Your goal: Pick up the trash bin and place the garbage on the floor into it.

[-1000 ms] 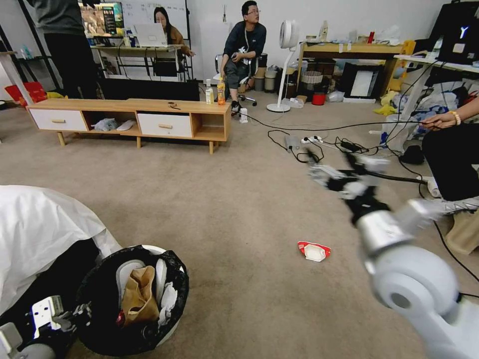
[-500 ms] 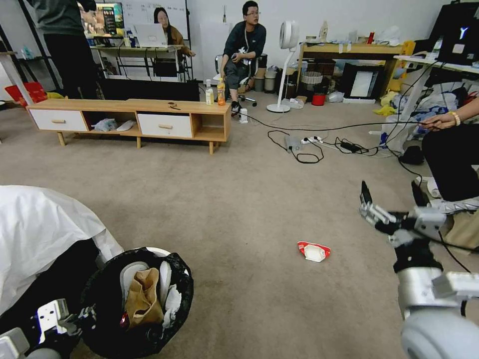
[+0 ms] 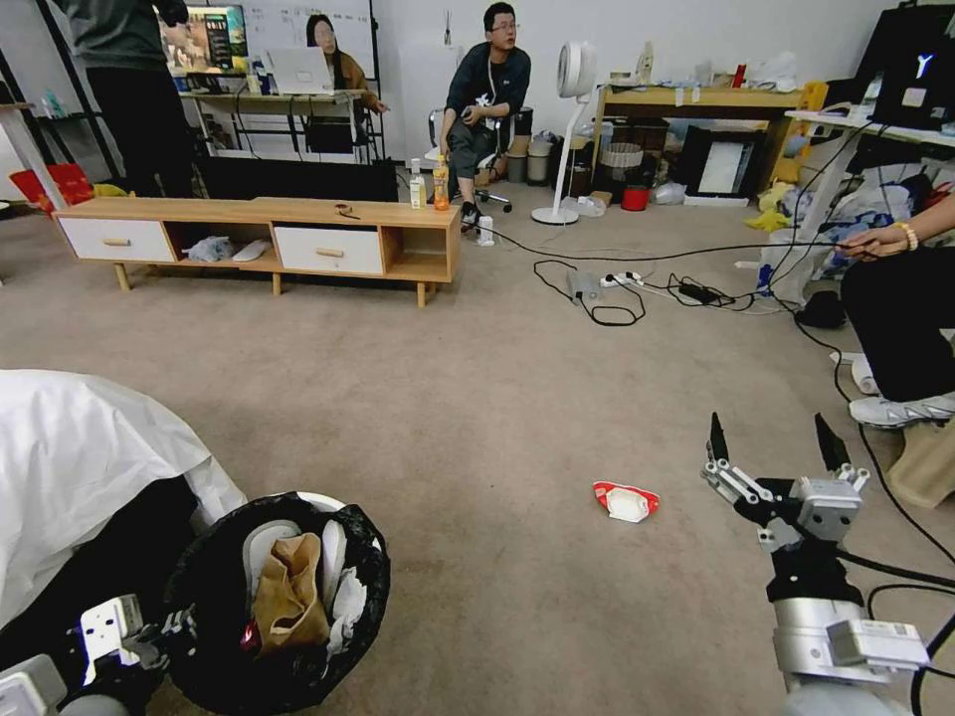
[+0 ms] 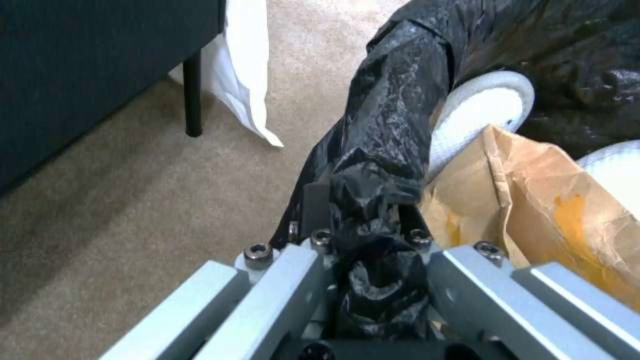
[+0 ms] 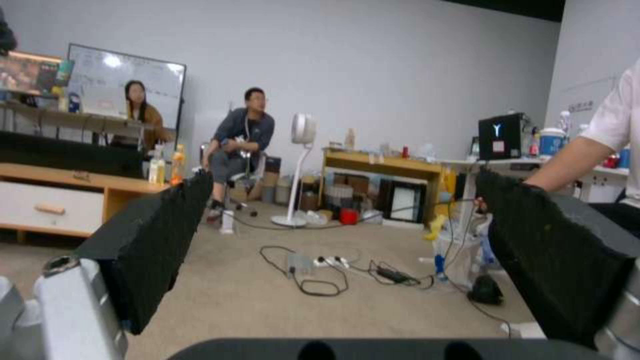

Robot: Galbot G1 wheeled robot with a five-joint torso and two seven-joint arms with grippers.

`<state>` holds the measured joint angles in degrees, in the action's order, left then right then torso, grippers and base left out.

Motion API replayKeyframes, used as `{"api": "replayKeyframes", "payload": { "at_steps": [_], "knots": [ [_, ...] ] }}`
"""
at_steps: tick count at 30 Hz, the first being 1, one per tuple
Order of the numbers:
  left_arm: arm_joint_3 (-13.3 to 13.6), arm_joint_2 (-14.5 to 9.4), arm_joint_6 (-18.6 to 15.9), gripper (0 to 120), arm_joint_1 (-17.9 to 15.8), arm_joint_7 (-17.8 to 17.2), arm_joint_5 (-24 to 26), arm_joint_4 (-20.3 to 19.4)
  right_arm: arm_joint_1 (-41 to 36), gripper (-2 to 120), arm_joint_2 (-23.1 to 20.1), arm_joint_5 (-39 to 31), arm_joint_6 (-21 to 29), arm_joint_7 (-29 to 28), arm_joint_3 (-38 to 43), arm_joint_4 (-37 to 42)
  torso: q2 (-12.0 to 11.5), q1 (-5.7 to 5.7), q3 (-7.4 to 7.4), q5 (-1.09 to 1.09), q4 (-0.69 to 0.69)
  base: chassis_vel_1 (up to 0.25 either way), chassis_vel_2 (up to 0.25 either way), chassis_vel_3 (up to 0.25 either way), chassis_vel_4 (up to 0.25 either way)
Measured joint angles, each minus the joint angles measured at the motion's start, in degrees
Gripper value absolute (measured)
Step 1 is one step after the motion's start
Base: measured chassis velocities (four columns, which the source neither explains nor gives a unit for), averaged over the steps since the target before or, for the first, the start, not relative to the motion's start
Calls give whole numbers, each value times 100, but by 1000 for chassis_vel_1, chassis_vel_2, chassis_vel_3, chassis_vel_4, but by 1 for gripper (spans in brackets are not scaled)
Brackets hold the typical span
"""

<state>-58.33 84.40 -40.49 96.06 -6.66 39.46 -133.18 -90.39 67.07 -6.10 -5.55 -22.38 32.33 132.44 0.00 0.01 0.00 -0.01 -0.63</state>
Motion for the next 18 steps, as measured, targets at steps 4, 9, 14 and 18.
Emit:
{"api": "replayKeyframes", "payload": {
  "at_steps": [4, 9, 14, 18],
  "knots": [
    [0, 0, -1, 1, 0, 50, -28, -1, -69, 100, 30, 36, 0, -3, -3, -5, 0, 0, 0, 0, 0, 0, 0, 0, 0],
    [-1, 10, -1, 1, 8, 113, -89, 12, -96, 100, 66, 118, -7, -10, -10, -57, 0, 0, 0, 1, 0, 0, 0, 0, 0],
    [-5, 19, -1, 1, 17, 123, -104, 19, -96, 100, 91, 147, -18, -16, -13, -91, 0, 0, 0, 1, 1, 0, 0, 0, 0],
    [-21, 20, -1, 1, 21, 111, -87, 20, -78, 100, 93, 147, -27, -19, -18, -122, 0, 0, 0, 1, 0, 0, 0, 0, 0]
  ]
}}
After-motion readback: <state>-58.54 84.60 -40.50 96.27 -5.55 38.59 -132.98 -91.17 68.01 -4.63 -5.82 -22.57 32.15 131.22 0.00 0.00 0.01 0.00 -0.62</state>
